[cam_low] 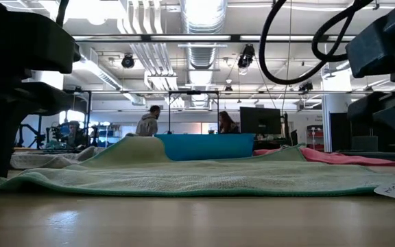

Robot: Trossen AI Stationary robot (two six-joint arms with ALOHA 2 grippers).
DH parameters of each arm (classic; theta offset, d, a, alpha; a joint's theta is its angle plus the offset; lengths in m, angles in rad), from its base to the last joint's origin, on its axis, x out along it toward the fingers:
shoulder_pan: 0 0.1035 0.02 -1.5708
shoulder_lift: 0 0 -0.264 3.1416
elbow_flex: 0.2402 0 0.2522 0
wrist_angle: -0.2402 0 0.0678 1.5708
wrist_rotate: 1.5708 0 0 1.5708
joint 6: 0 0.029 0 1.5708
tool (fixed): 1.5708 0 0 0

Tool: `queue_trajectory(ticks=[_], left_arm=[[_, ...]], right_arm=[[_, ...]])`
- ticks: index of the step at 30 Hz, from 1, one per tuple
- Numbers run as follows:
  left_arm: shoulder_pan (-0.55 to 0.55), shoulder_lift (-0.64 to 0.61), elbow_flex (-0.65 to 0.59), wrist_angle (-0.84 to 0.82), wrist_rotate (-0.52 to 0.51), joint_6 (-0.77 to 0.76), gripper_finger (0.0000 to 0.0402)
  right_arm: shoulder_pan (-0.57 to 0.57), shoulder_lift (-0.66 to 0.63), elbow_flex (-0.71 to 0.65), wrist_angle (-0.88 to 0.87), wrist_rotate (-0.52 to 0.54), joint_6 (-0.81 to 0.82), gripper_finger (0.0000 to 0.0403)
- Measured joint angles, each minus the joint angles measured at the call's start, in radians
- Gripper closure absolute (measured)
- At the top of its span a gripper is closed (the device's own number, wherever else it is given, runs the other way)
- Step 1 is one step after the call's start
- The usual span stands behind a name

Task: Fold microfiber towels
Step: Fold the green microfiber cloth

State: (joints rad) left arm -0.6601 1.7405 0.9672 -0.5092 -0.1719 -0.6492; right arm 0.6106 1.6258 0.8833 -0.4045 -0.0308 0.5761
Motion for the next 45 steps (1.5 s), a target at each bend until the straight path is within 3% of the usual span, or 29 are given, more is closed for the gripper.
queue_trajectory(ticks=[10,21,29,40,45], left_arm=[[0.030,-0.003,-0.001,0.014,0.014,0.001,0.0401],[0.062,-0.010,-0.003,0.032,0.013,0.008,0.0401],[0.067,-0.053,0.010,0.020,0.086,0.053,0.0402],[0.117,-0.176,0.081,-0.041,0.113,0.103,0.0402],[0.118,-0.203,0.155,-0.161,0.158,0.111,0.0402]], right_arm=[[-0.001,0.010,-0.002,-0.004,0.111,0.001,0.0315],[-0.001,-0.001,-0.004,-0.004,0.115,0.047,0.0389],[-0.002,-0.128,-0.010,-0.083,0.106,0.113,0.0394],[-0.001,-0.352,0.008,-0.123,0.114,0.222,0.0394],[0.000,-0.380,0.072,-0.139,0.112,0.242,0.0394]])
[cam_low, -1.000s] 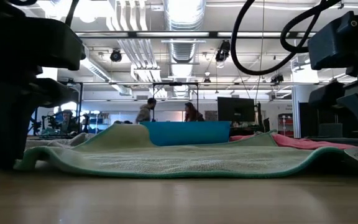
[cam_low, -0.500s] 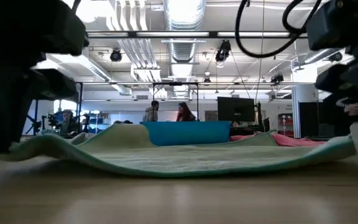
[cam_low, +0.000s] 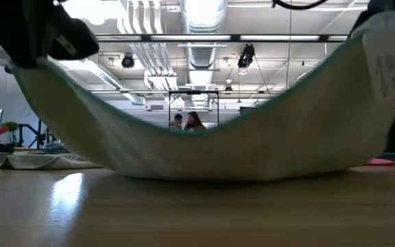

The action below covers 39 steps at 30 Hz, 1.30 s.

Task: Fold microfiber towels
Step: Fold the green microfiber cloth

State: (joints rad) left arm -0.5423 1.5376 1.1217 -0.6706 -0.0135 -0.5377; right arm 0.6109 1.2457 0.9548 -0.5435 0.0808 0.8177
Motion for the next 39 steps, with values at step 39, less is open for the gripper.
queue_trajectory(ticks=[39], left_arm=[[0.164,0.006,0.018,-0.131,0.226,-0.118,0.0401]], right_arm=[[-0.018,0.174,0.125,-0.444,0.054,0.329,0.0394]])
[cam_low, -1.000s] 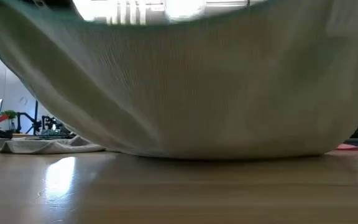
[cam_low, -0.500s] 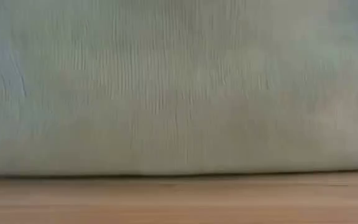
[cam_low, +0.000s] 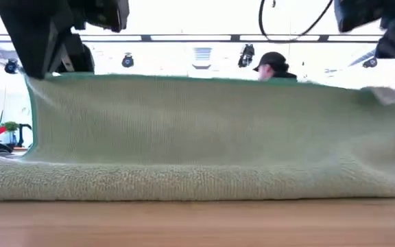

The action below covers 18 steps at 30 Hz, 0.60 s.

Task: Fold microfiber towels
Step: Fold the green microfiber cloth

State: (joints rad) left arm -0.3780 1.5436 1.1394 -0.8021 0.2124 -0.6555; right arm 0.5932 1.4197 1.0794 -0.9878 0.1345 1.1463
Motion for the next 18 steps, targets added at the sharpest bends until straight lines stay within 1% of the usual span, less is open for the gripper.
queue_trajectory(ticks=[4,9,12,18], left_arm=[[0.030,0.000,-0.024,-0.002,-0.025,-0.046,0.0401],[0.062,0.000,-0.040,0.002,-0.041,-0.046,0.0401],[0.080,0.000,-0.042,0.005,-0.042,-0.047,0.0401],[0.084,0.000,-0.038,0.006,-0.043,-0.064,0.0401]], right_arm=[[-0.031,0.000,-0.060,0.094,-0.003,0.064,0.0394],[-0.063,0.000,-0.075,0.092,-0.029,0.132,0.0394],[-0.070,0.000,-0.035,0.050,-0.090,0.167,0.0394],[-0.068,-0.002,0.102,0.032,-0.156,0.202,0.0394]])
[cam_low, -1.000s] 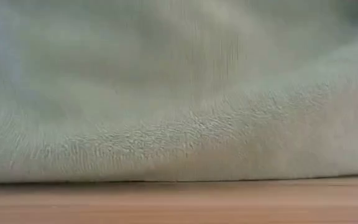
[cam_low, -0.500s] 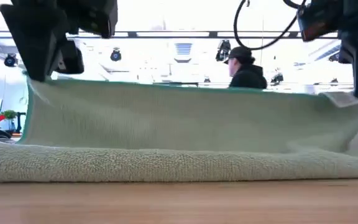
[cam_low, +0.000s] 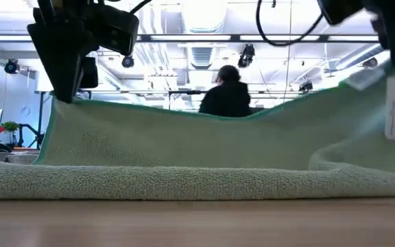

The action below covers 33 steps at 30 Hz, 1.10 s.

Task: Fold microfiber towels
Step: Fold the green microfiber cloth

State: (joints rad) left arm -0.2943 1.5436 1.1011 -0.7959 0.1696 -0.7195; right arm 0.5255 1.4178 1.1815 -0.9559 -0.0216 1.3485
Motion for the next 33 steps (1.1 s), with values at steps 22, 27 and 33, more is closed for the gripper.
queue_trajectory(ticks=[22,27,33], left_arm=[[0.041,0.003,-0.010,-0.004,-0.004,-0.121,0.0401],[0.041,0.003,-0.006,-0.031,-0.001,-0.175,0.0401],[0.043,0.003,-0.010,-0.034,0.001,-0.188,0.0401]], right_arm=[[-0.190,0.005,-0.192,0.012,-0.027,-0.050,0.0394],[-0.228,0.005,-0.201,0.058,-0.020,-0.091,0.0394],[-0.243,0.005,-0.199,0.110,-0.020,-0.169,0.0394]])
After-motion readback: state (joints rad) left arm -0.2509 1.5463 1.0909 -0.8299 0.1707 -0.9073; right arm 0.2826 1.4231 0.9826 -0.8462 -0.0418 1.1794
